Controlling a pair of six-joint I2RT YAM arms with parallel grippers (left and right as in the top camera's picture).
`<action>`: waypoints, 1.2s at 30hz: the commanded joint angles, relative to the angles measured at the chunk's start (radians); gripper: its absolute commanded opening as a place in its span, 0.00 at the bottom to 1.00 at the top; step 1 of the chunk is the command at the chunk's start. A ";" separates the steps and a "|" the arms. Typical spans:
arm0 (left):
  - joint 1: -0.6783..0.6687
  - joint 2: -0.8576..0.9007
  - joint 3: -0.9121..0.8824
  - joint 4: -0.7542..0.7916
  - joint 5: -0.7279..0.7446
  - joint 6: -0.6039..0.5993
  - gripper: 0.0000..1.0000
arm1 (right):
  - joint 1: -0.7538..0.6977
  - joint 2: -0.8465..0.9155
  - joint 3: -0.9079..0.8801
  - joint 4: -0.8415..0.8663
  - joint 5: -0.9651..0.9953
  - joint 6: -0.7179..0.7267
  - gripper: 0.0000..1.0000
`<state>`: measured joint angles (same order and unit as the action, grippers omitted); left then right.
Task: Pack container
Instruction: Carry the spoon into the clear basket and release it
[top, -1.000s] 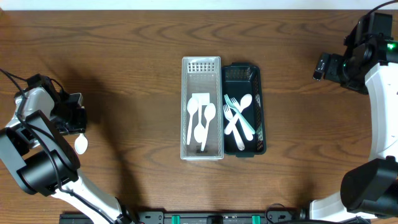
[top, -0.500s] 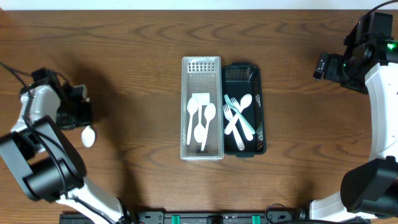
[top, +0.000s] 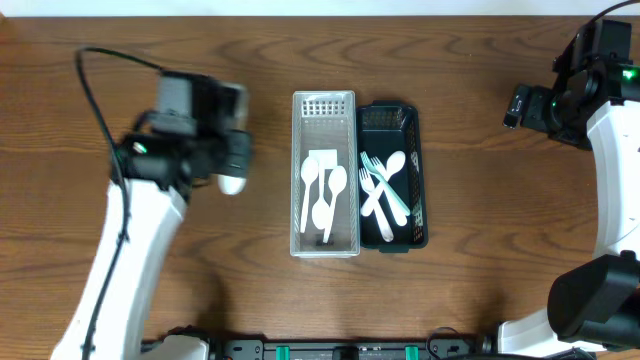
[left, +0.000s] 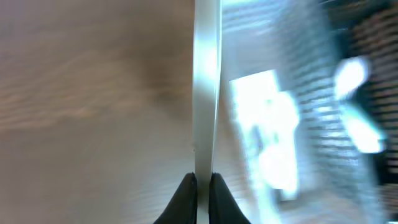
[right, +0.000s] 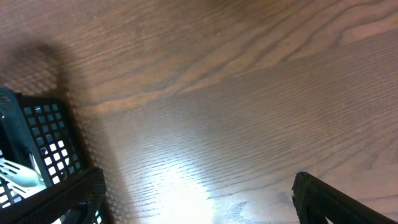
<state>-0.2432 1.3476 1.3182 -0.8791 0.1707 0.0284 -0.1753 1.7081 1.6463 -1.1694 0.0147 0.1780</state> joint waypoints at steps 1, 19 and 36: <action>-0.111 0.002 0.011 0.026 -0.002 -0.258 0.06 | 0.005 0.003 -0.001 0.000 -0.004 -0.008 0.99; -0.281 0.435 0.011 0.123 -0.051 -0.429 0.06 | 0.005 0.003 -0.001 -0.013 -0.004 -0.008 0.99; -0.273 0.243 0.122 0.023 -0.129 -0.200 0.76 | 0.008 0.003 -0.001 0.013 -0.005 -0.023 0.99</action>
<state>-0.5217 1.6924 1.3804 -0.8459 0.1200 -0.2459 -0.1753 1.7081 1.6463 -1.1633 0.0147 0.1738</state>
